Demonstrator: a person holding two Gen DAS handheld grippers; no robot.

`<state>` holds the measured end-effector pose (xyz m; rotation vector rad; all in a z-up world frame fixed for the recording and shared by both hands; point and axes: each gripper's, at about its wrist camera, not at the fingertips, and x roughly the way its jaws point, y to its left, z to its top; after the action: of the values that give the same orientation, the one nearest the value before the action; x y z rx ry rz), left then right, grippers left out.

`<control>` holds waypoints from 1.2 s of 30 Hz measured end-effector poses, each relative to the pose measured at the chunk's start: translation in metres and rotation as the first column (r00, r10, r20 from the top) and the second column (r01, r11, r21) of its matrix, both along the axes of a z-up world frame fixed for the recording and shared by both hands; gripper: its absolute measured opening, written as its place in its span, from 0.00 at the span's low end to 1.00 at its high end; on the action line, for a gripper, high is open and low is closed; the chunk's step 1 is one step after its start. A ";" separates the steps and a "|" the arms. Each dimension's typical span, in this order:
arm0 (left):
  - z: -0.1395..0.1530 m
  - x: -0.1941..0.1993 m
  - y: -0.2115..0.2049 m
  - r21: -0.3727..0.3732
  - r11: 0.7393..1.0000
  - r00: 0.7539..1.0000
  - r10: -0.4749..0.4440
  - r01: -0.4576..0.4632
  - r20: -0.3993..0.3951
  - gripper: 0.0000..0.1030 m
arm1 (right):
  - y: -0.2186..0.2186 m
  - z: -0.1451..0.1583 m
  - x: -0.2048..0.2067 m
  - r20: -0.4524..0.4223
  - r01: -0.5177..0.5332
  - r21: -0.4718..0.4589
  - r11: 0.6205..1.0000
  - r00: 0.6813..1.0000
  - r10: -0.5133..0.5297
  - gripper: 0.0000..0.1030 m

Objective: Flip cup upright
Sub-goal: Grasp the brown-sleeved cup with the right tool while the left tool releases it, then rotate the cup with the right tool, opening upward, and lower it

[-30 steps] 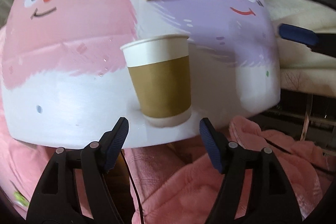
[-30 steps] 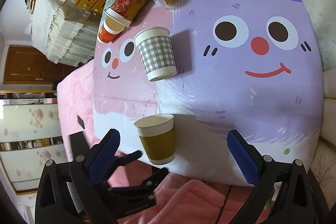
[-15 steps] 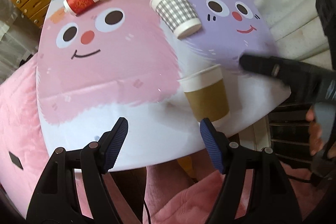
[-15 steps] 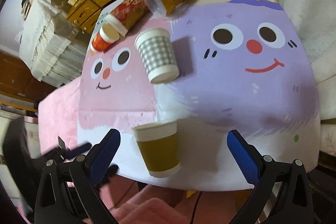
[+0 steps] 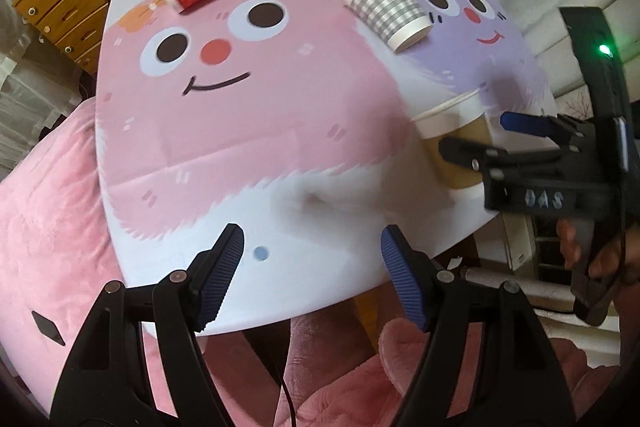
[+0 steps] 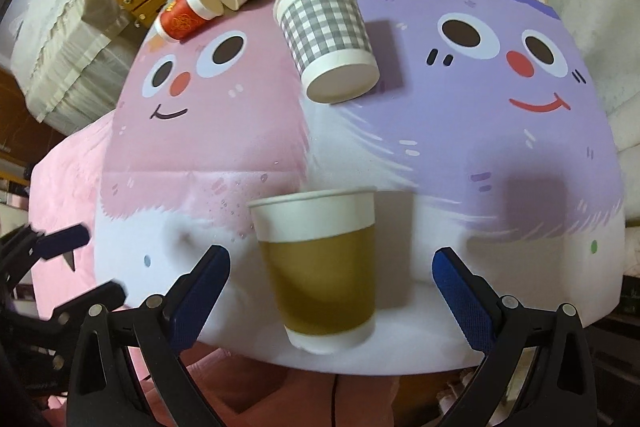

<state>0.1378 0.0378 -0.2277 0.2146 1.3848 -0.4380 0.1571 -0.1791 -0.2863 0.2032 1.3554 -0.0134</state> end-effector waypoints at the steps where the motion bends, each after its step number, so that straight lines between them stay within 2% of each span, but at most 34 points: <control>1: 0.000 0.000 0.005 0.003 1.000 1.000 -0.002 0.002 -0.001 0.67 | 0.001 -0.004 0.003 -0.007 0.007 -0.004 1.000 1.000 -0.007 1.00; 7: 0.009 0.000 0.022 -0.010 1.000 1.000 0.002 -0.001 0.013 0.67 | 0.005 -0.026 0.015 -0.081 0.009 -0.042 0.999 0.997 -0.013 0.97; 12: 0.014 0.001 0.029 -0.017 1.000 1.000 0.006 -0.005 0.022 0.67 | 0.007 -0.034 0.019 -0.086 0.008 -0.056 0.998 0.996 -0.012 0.76; 14: 0.016 0.001 0.029 -0.026 1.000 1.000 0.007 -0.007 0.020 0.67 | 0.006 -0.033 0.019 -0.076 0.017 -0.040 0.999 0.997 -0.020 0.73; 17: 0.019 0.004 0.029 -0.033 0.999 0.999 0.008 -0.006 0.032 0.67 | 0.005 -0.027 0.018 -0.052 0.034 -0.022 0.999 0.998 -0.035 0.63; 22: 0.024 0.008 0.027 -0.032 0.999 0.999 0.004 -0.003 0.049 0.67 | 0.003 -0.011 0.013 0.030 0.058 -0.030 0.998 0.998 -0.057 0.62; 24: 0.025 0.008 0.026 -0.030 1.000 0.999 0.001 0.001 0.053 0.67 | 0.000 0.000 0.008 0.105 0.073 -0.016 0.997 0.992 -0.071 0.62; 27: 0.025 0.008 0.027 -0.032 0.999 0.998 0.001 0.001 0.055 0.67 | -0.002 0.015 0.001 0.240 0.080 -0.027 0.996 0.968 -0.072 0.62; 30: 0.027 0.009 0.030 -0.038 0.999 0.998 0.008 -0.005 0.058 0.67 | -0.002 0.024 -0.010 0.377 0.070 -0.043 0.997 0.925 -0.049 0.62; 33: 0.029 0.012 0.032 -0.031 0.999 0.998 0.014 -0.012 0.069 0.67 | -0.001 0.026 -0.023 0.503 0.054 -0.063 0.997 0.864 -0.015 0.61; 35: 0.031 0.015 0.034 -0.025 0.999 0.996 0.027 -0.025 0.081 0.67 | 0.000 0.023 -0.032 0.594 0.052 -0.054 0.997 0.804 -0.009 0.61; 36: 0.033 0.018 0.036 -0.026 0.999 0.996 0.036 -0.034 0.087 0.67 | -0.001 0.021 -0.035 0.618 0.056 -0.052 0.997 0.786 -0.012 0.61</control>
<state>0.1554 0.0736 -0.1948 0.1865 1.2953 -0.4118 0.1219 -0.1799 -0.2657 0.1549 0.6866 -0.0208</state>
